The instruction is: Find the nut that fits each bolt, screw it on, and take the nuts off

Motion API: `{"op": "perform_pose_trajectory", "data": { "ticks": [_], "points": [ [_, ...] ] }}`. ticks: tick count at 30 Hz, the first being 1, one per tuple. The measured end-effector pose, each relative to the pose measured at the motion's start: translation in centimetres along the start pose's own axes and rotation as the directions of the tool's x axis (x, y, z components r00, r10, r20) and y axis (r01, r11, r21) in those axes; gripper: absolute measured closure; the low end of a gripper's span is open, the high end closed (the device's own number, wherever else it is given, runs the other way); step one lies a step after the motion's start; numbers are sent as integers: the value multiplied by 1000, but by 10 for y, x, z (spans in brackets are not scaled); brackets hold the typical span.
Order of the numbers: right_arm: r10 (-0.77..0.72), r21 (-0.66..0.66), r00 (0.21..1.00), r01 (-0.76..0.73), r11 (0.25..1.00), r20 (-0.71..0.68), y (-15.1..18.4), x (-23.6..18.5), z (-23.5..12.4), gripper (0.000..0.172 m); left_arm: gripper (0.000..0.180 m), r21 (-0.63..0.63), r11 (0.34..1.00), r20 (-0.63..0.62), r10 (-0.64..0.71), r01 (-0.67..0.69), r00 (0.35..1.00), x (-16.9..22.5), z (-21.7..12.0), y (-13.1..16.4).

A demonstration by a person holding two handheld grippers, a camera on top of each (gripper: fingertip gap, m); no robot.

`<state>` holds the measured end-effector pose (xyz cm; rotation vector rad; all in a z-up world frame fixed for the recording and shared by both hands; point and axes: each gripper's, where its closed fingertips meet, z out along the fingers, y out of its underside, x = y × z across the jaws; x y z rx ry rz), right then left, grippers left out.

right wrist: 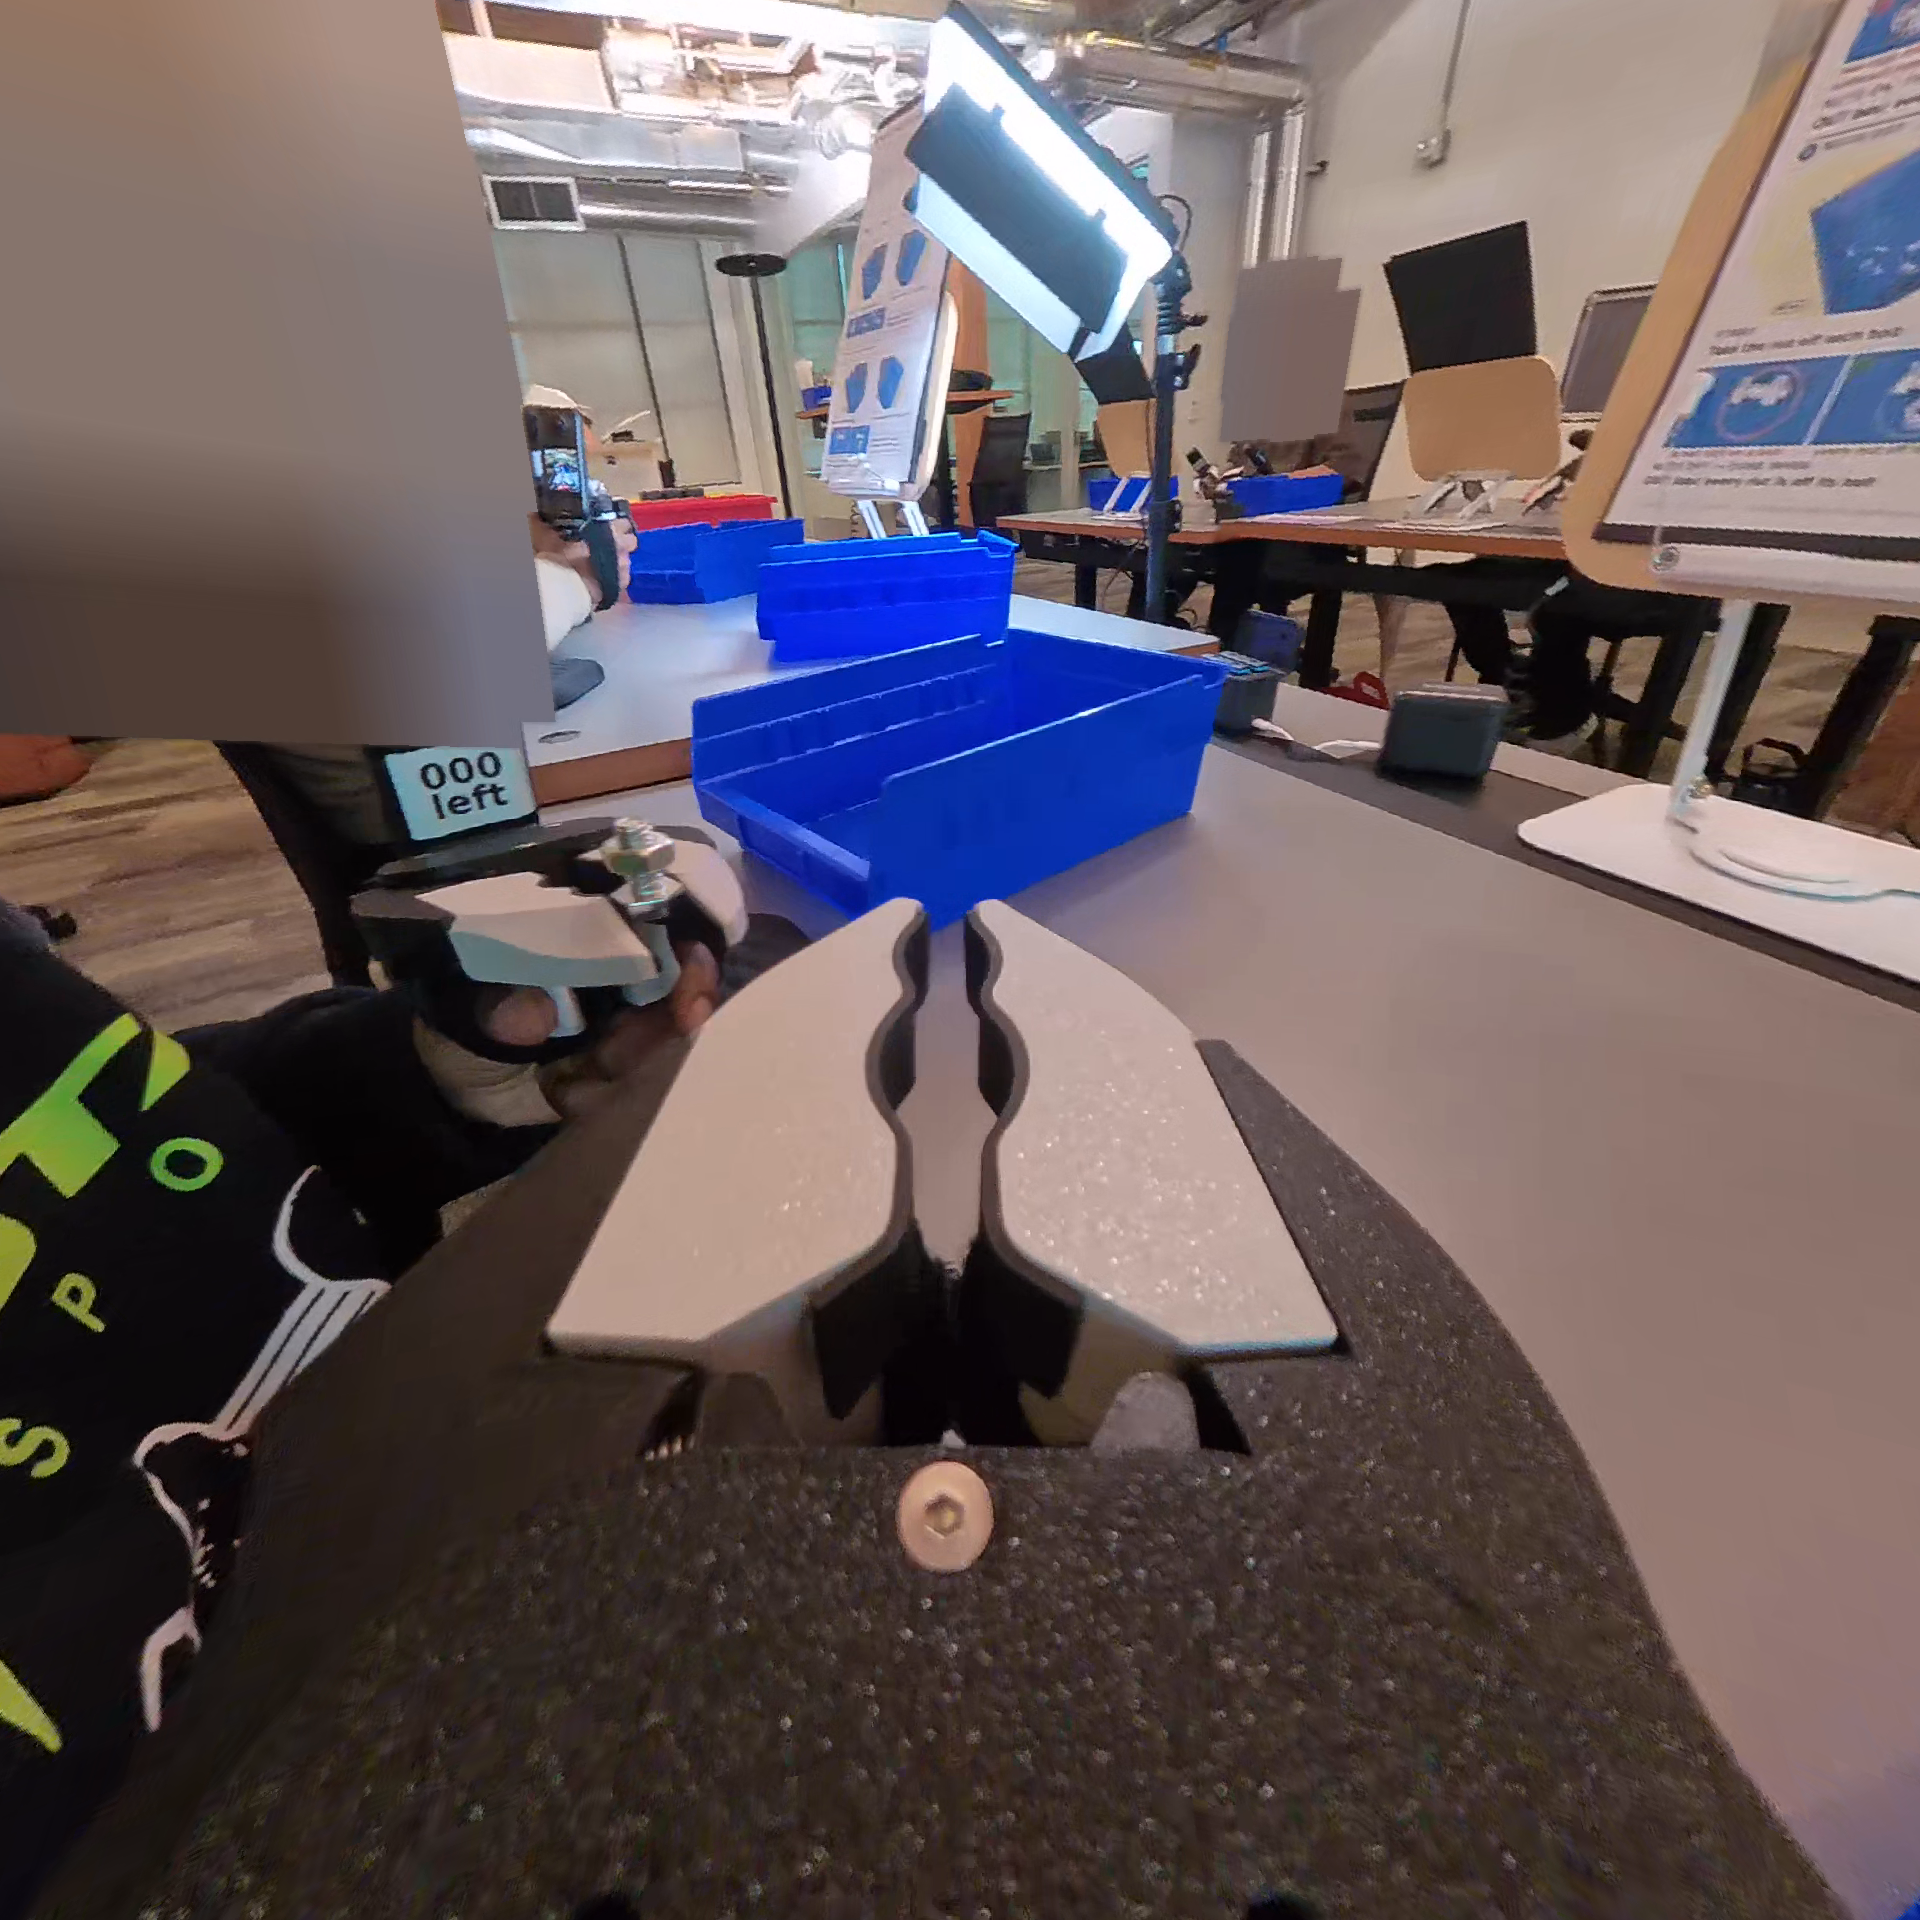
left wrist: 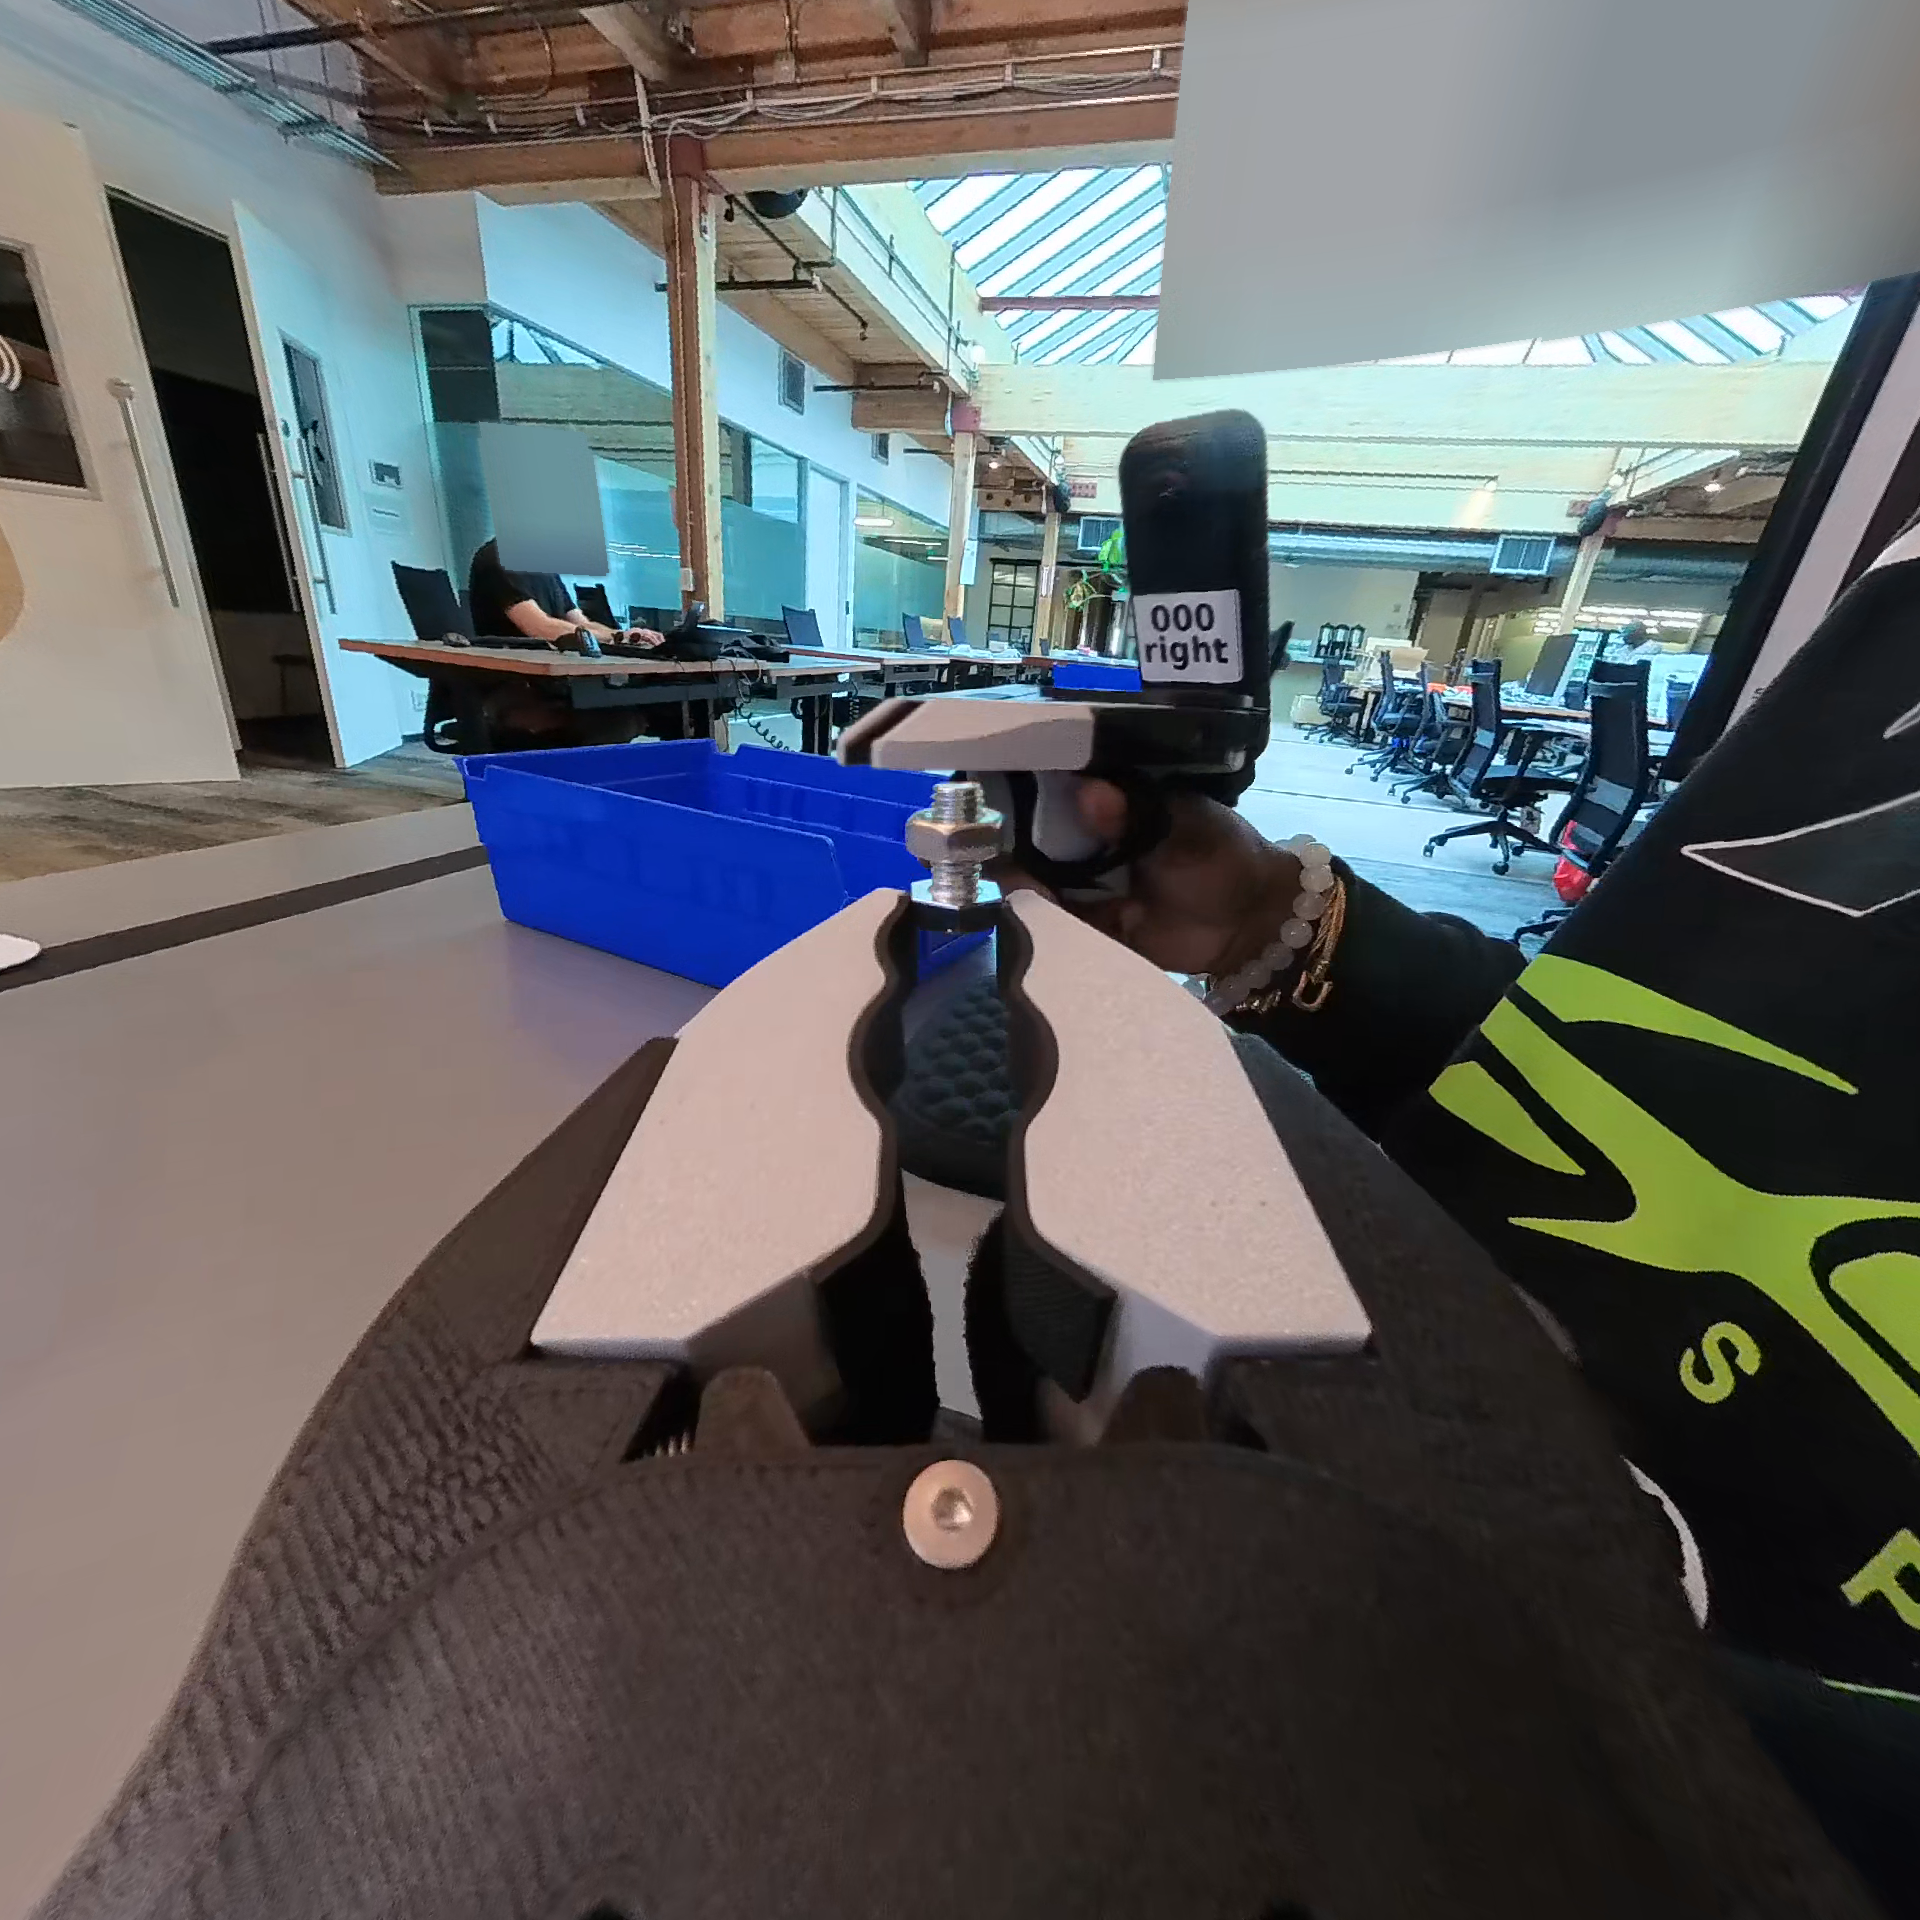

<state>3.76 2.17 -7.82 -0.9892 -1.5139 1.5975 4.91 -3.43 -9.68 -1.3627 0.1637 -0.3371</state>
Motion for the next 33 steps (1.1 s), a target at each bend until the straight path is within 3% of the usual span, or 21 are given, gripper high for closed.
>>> {"op": "perform_pose_trajectory", "data": {
  "ticks": [2, 6, 11, 24, 26, 27, 28, 29, 33],
  "points": [
    [-6, -6, 999, 7, 1000, 52, 1, -11, 6, 156, 166, -12, 1000, -2, 6, -6, 1000, 1, 1, 2],
    [21, 23, 975, -27, 999, 222, -3, -47, 22, 117, 166, -32, 999, 0, 13, -13, 1000, 3, 3, 5],
    [5, -12, 969, -2, 1000, 248, 4, -61, 43, 109, 166, -47, 999, -10, 21, -22, 1000, 6, 6, 9],
    [2, -56, 972, 11, 998, 234, 12, -55, 43, 112, 166, -47, 999, -31, 13, -14, 999, 10, 7, 10],
    [-8, -55, 972, 21, 998, 233, 11, -50, 33, 118, 166, -43, 999, -16, 12, -13, 1000, 7, 4, 9],
    [-4, -56, 978, 17, 998, 209, 10, -43, 27, 130, 166, -38, 999, -12, 13, -13, 1000, 5, 3, 8],
    [-6, -43, 992, 12, 999, 125, 9, -27, 21, 161, 166, -29, 1000, -24, 10, -11, 1000, 6, 2, 6],
    [-15, -24, 997, 16, 1000, 78, 6, -16, 15, 166, 166, -28, 1000, -22, 9, -10, 1000, 6, 1, 5],
    [-2, 4, 995, 2, 1000, 101, 0, -16, 5, 168, 166, -43, 999, -18, 18, -19, 1000, 6, 3, 8]
  ]
}}
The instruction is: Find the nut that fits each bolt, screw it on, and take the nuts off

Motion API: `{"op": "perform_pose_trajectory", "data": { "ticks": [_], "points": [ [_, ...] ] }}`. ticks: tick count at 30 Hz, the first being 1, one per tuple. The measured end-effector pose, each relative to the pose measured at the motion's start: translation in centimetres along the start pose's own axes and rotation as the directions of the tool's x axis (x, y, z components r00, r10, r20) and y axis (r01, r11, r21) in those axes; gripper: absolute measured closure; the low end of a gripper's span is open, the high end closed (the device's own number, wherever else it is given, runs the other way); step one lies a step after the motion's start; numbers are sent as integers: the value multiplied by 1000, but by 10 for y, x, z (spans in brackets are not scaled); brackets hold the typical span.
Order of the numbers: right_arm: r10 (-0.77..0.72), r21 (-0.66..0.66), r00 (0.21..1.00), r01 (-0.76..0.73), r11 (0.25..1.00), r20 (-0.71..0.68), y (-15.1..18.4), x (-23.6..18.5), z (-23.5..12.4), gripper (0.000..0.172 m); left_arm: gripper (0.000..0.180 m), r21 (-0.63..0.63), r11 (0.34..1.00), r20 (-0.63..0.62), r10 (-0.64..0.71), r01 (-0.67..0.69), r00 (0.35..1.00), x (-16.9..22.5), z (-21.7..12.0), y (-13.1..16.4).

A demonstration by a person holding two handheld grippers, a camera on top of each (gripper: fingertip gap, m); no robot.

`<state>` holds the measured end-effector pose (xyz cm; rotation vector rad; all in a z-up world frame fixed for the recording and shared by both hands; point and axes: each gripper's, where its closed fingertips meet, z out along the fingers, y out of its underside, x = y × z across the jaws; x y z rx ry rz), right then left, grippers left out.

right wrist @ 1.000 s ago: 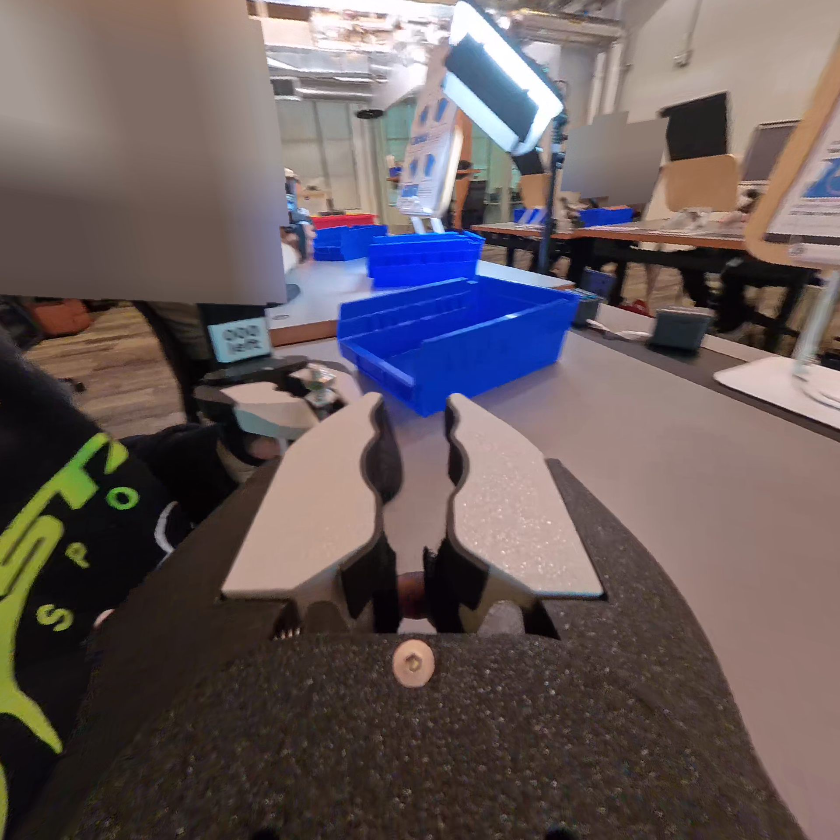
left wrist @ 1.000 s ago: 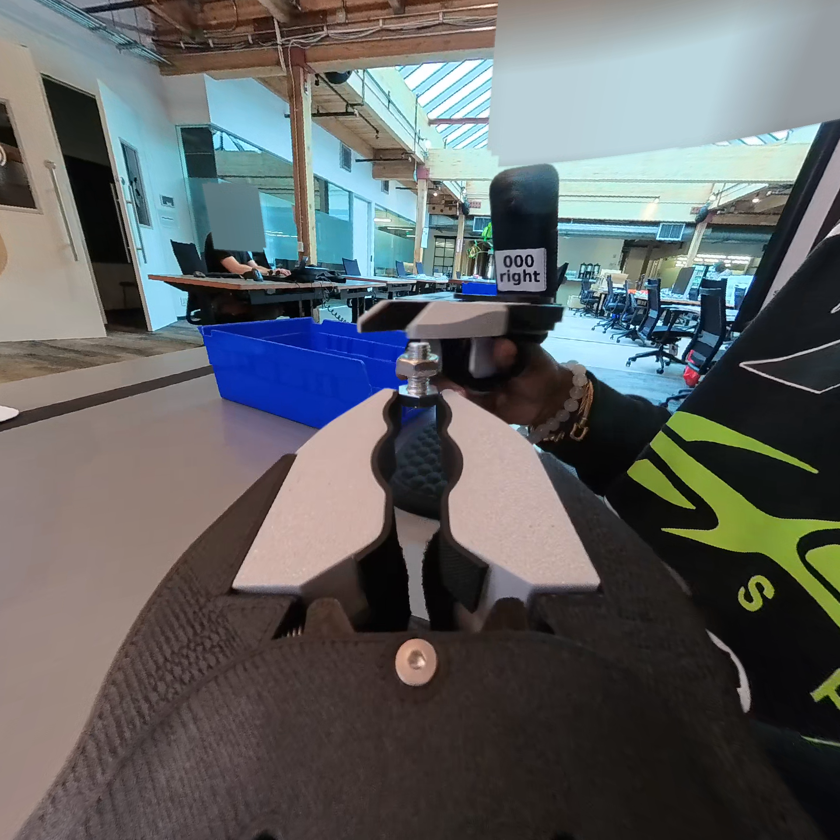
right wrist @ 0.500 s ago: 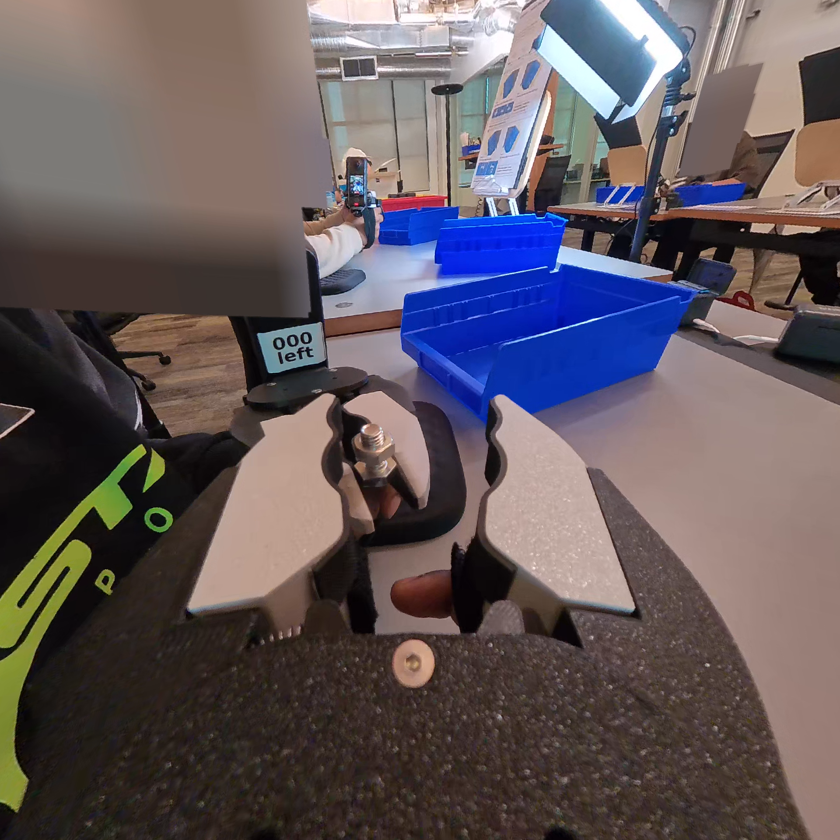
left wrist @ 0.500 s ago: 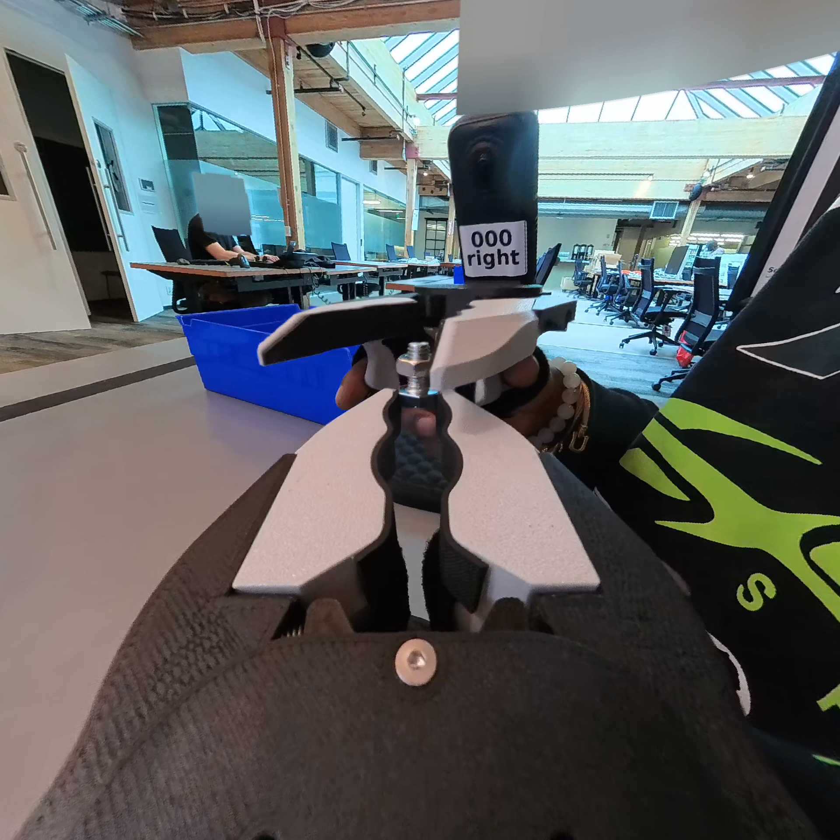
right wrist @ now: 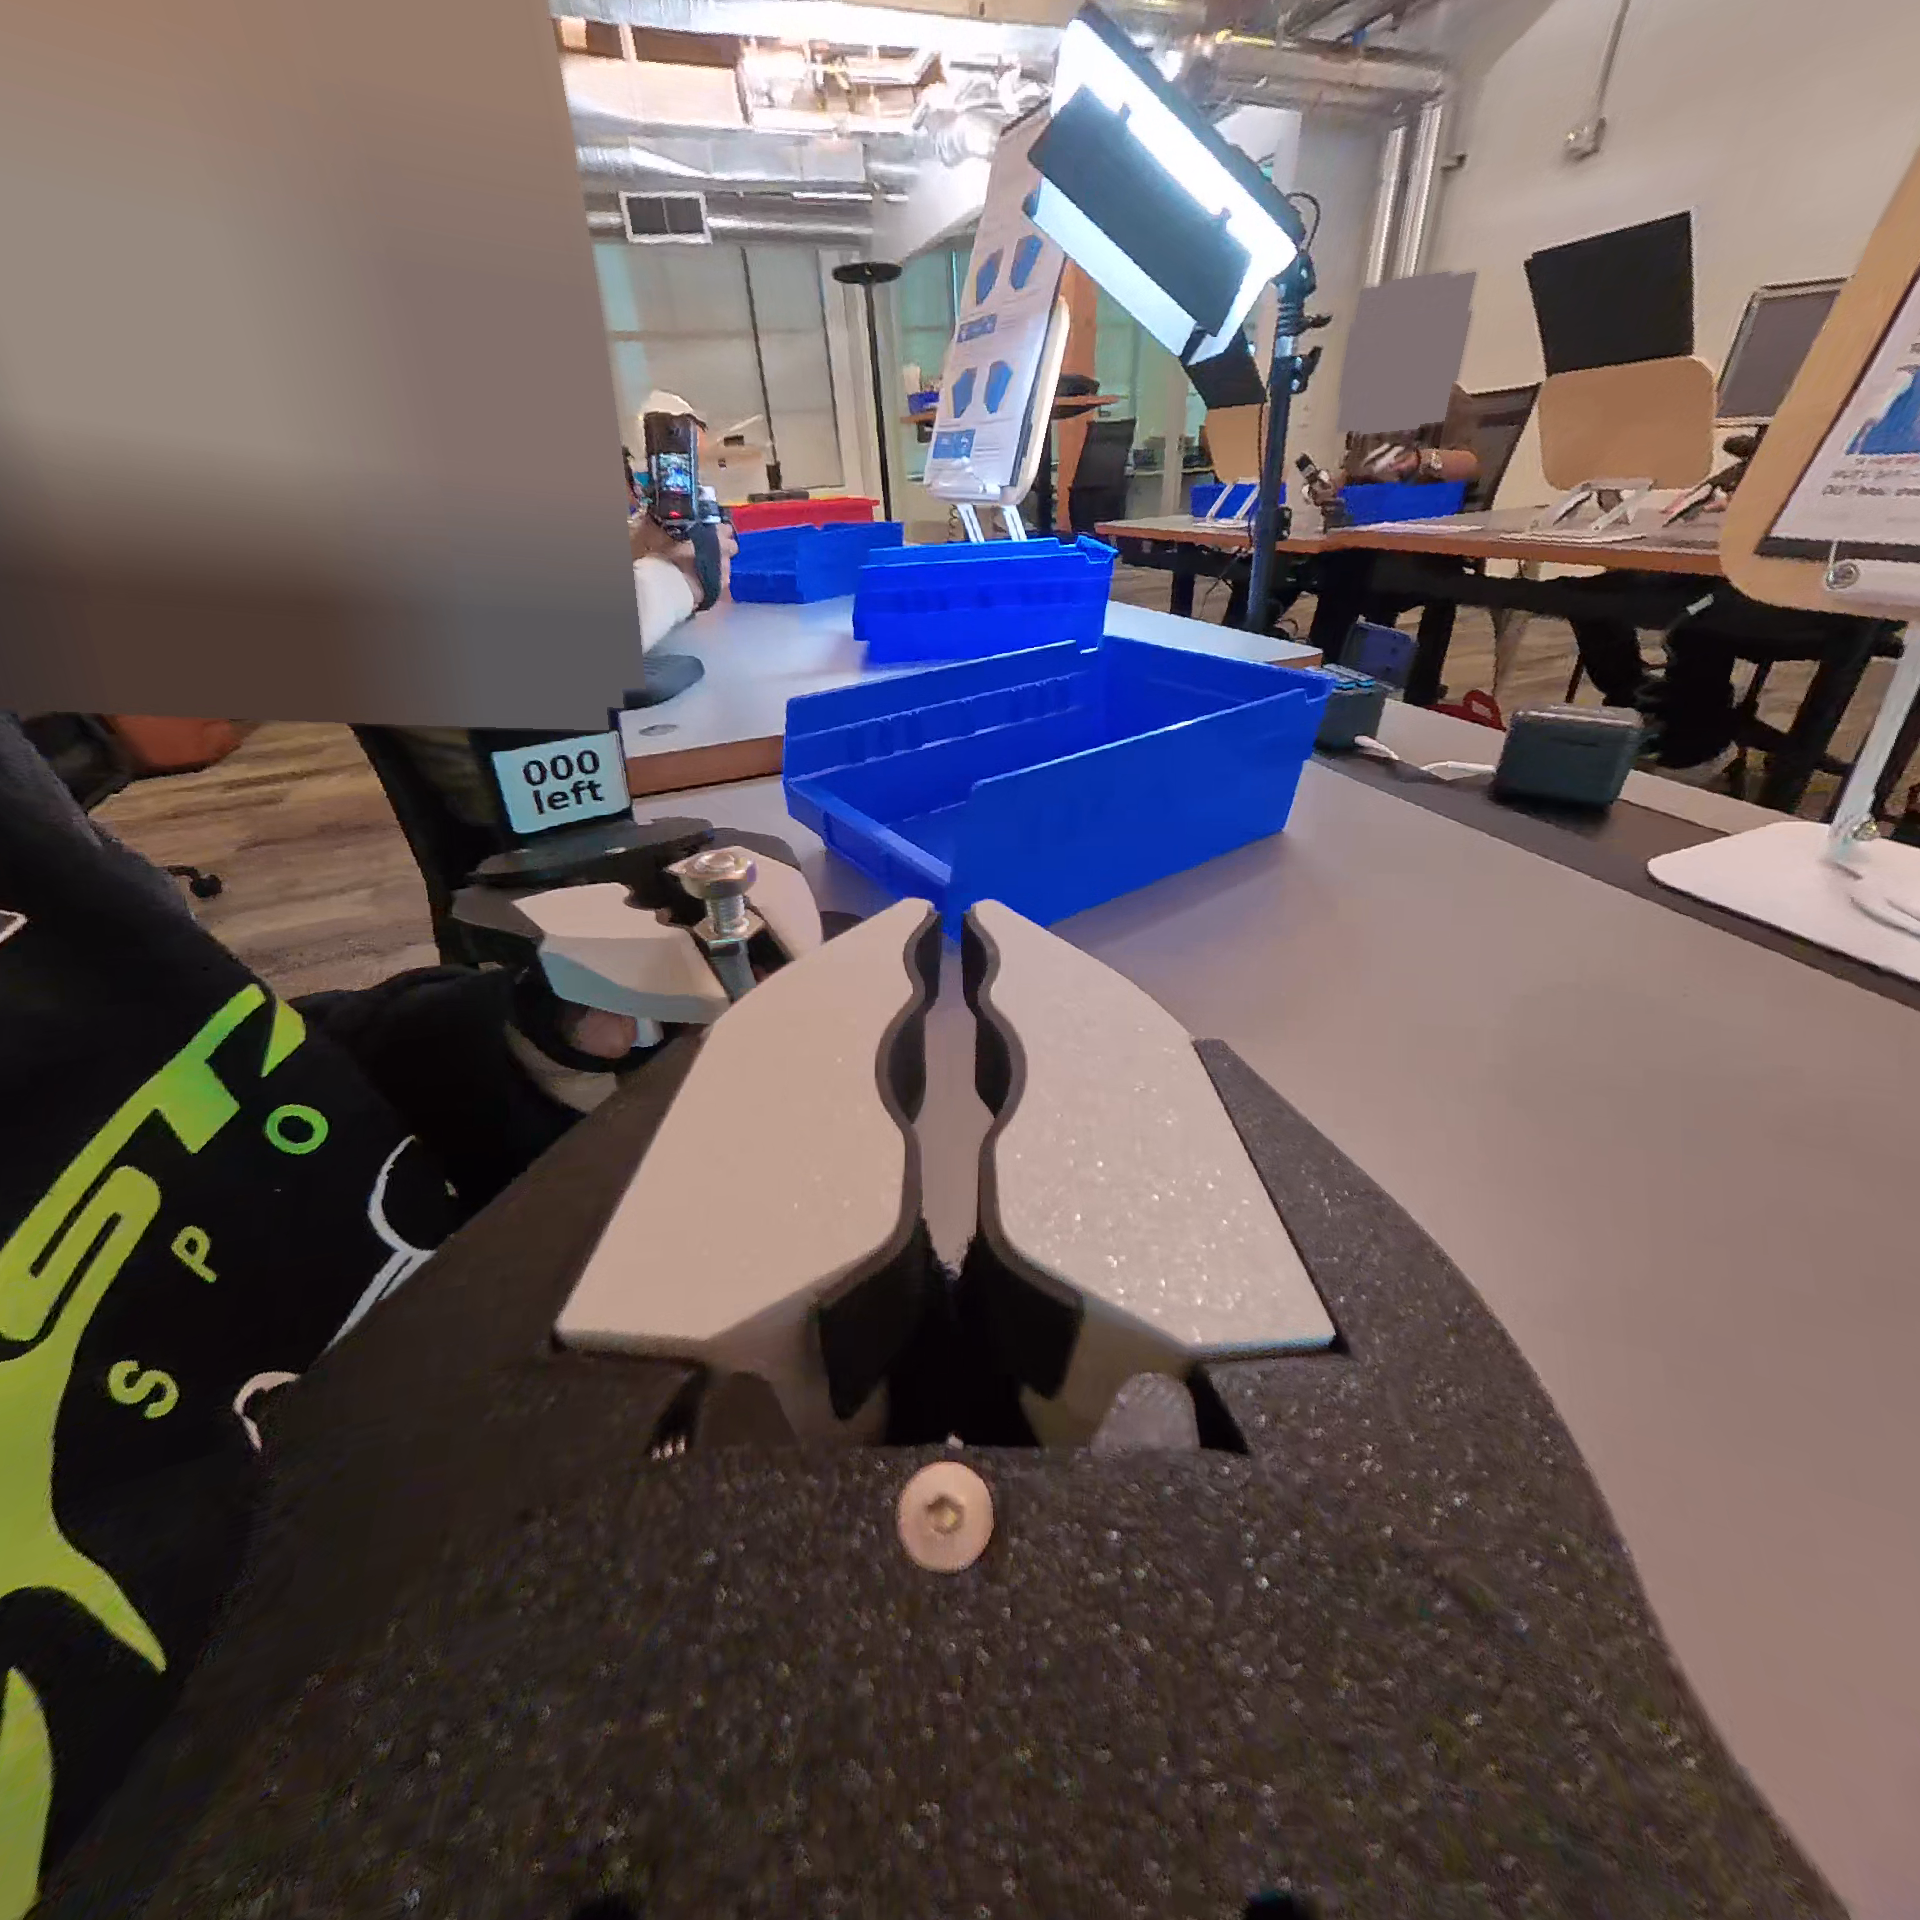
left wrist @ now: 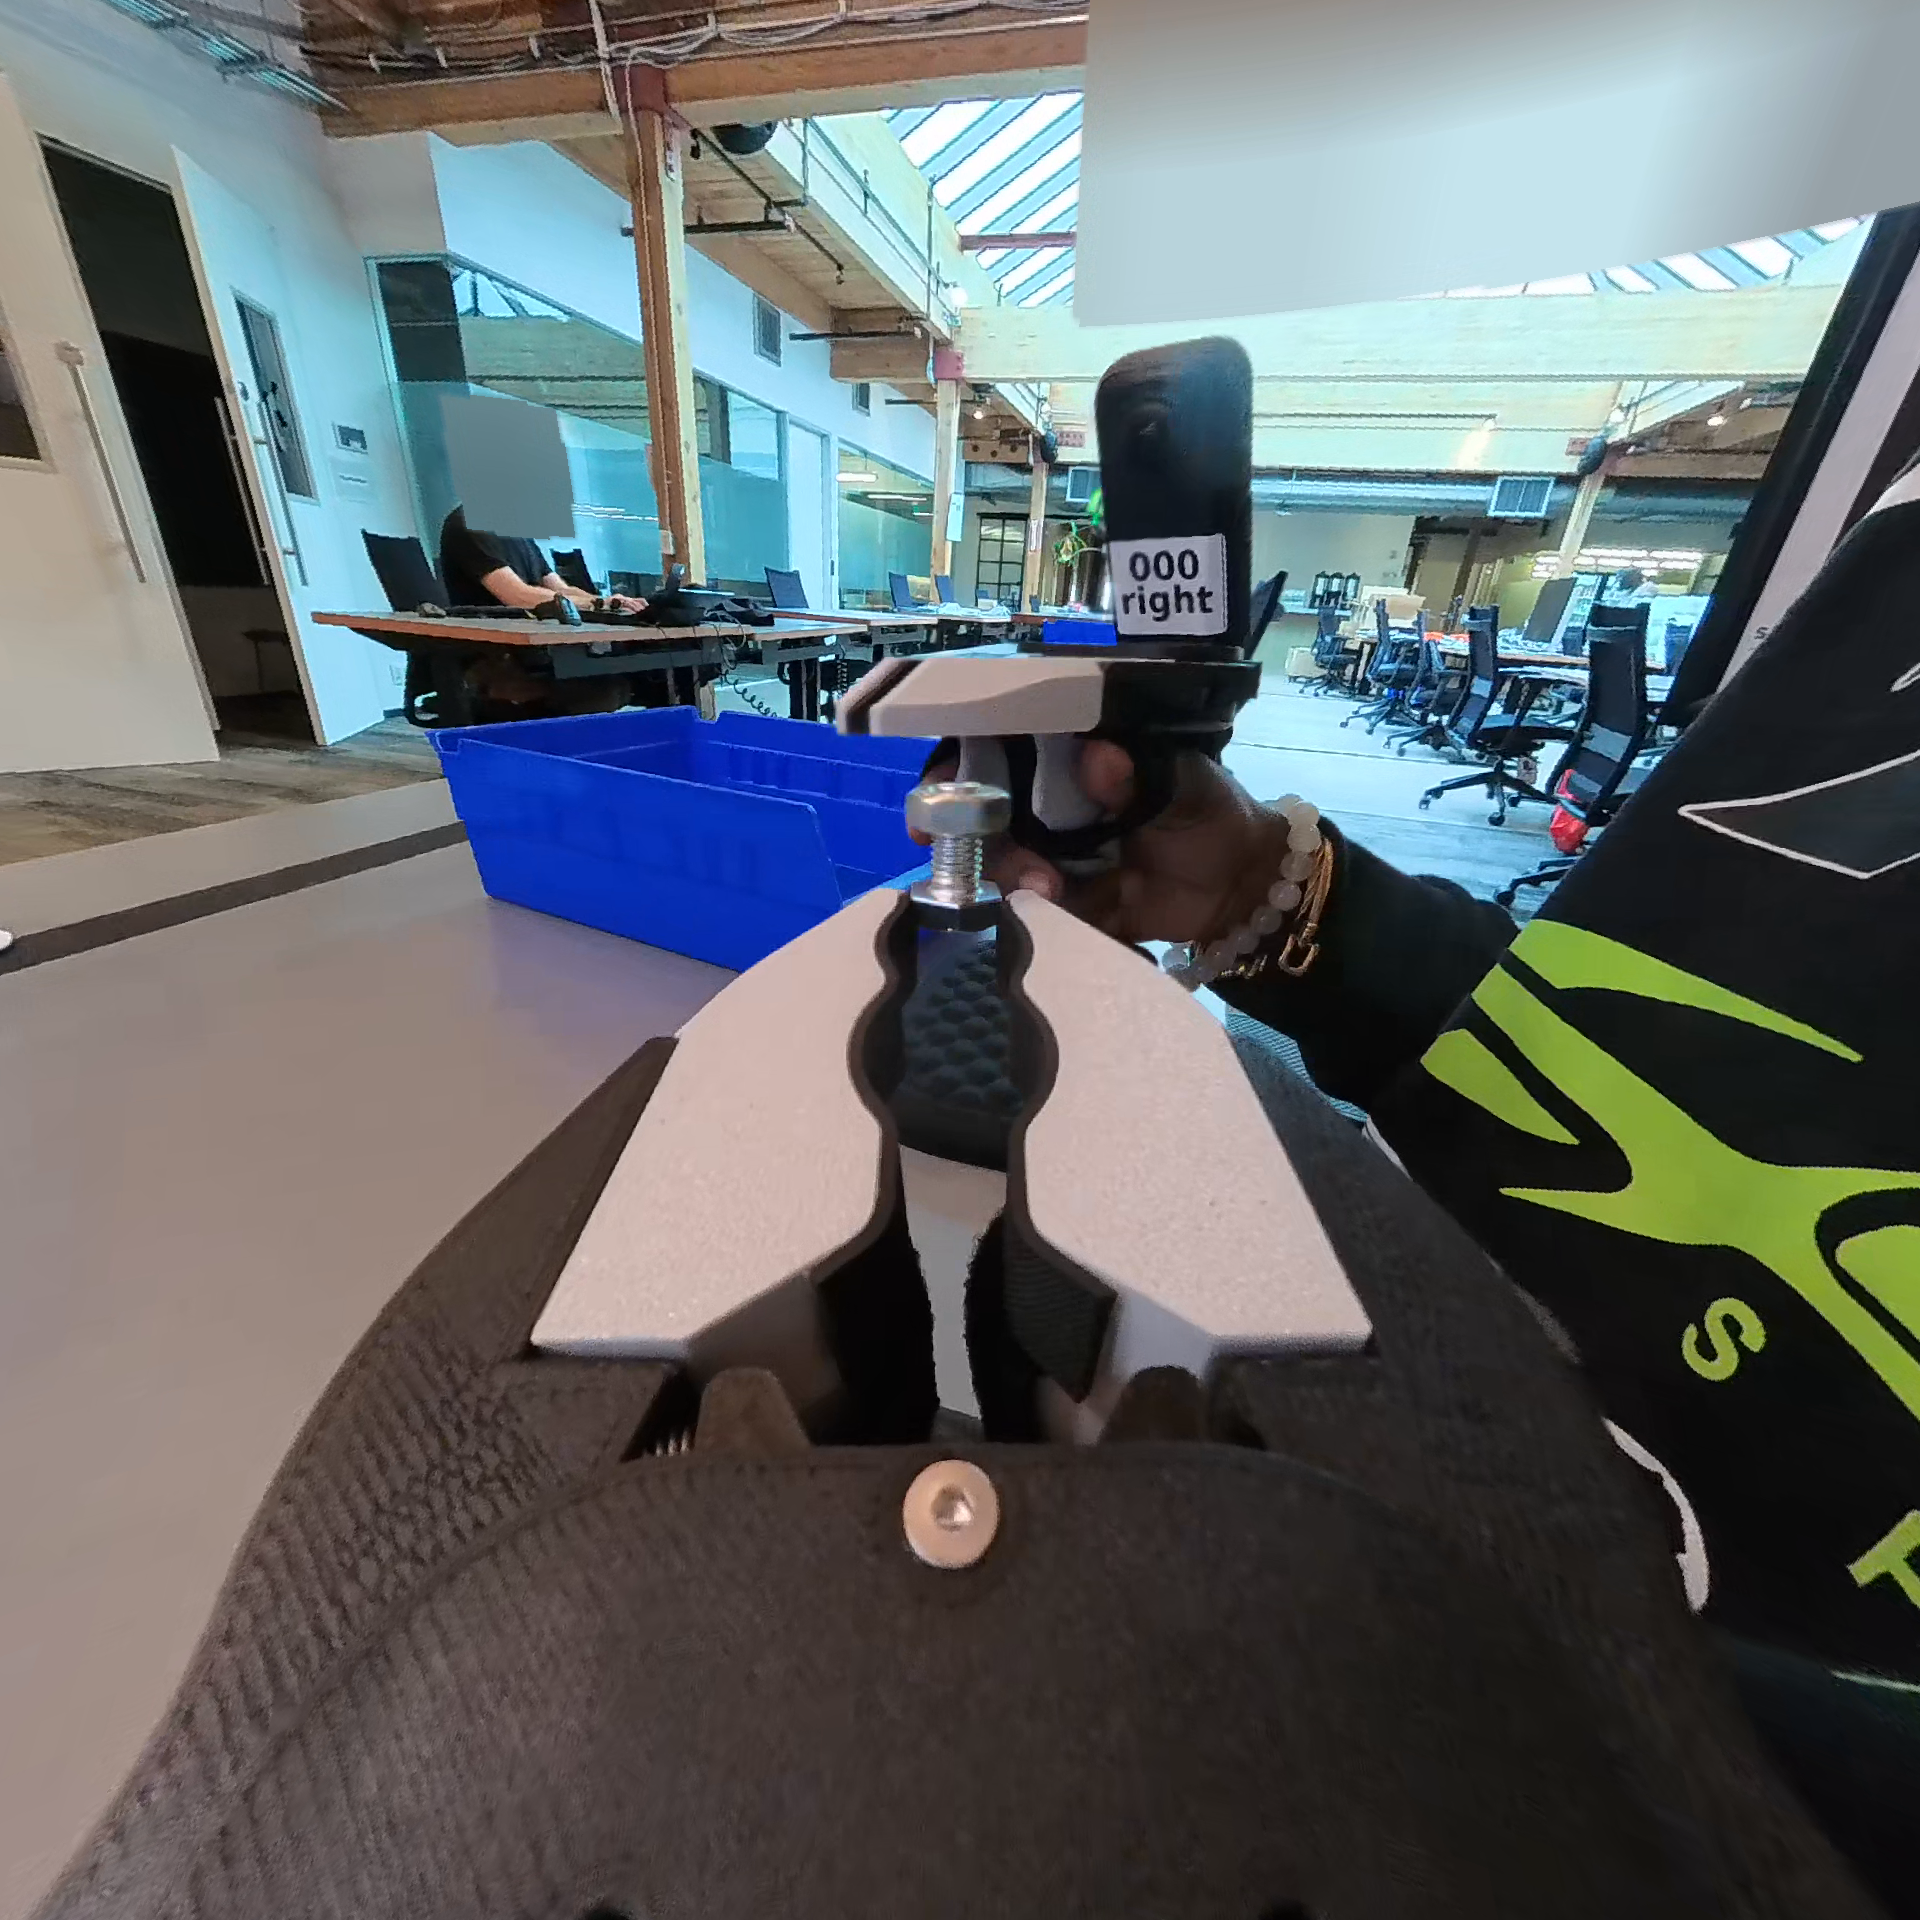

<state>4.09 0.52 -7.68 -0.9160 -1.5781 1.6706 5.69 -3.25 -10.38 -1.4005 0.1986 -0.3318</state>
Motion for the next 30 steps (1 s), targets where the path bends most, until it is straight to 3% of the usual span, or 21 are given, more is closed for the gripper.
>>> {"op": "perform_pose_trajectory", "data": {
  "ticks": [5, 11, 16, 22, 27, 28, 30],
  "points": [
    [-5, -11, 998, 5, 1000, 58, 3, -11, 7, 159, 166, -12, 1000, 2, 9, -9, 1000, 0, 1, 2],
    [45, -11, 984, -43, 999, 173, 2, -33, 23, 117, 166, -11, 1000, -2, 6, -6, 1000, 1, 1, 2],
    [57, -33, 977, -52, 998, 207, 7, -42, 43, 113, 166, -21, 1000, -12, 9, -10, 1000, 4, 4, 4],
    [36, -61, 979, -24, 998, 203, 13, -43, 51, 119, 166, -22, 1000, -23, 8, -9, 1000, 6, 4, 4],
    [25, -59, 982, -14, 998, 187, 11, -31, 30, 125, 166, -8, 1000, -7, 1, -1, 1000, 0, 0, 2],
    [27, -60, 991, -19, 998, 129, 11, -19, 23, 150, 166, -3, 1000, -16, 5, -5, 1000, 1, -2, 1],
    [12, -48, 1000, -11, 999, 29, 10, 1, 11, 166, 166, -4, 1000, -14, 8, -8, 1000, 1, -3, 0]
  ]
}}
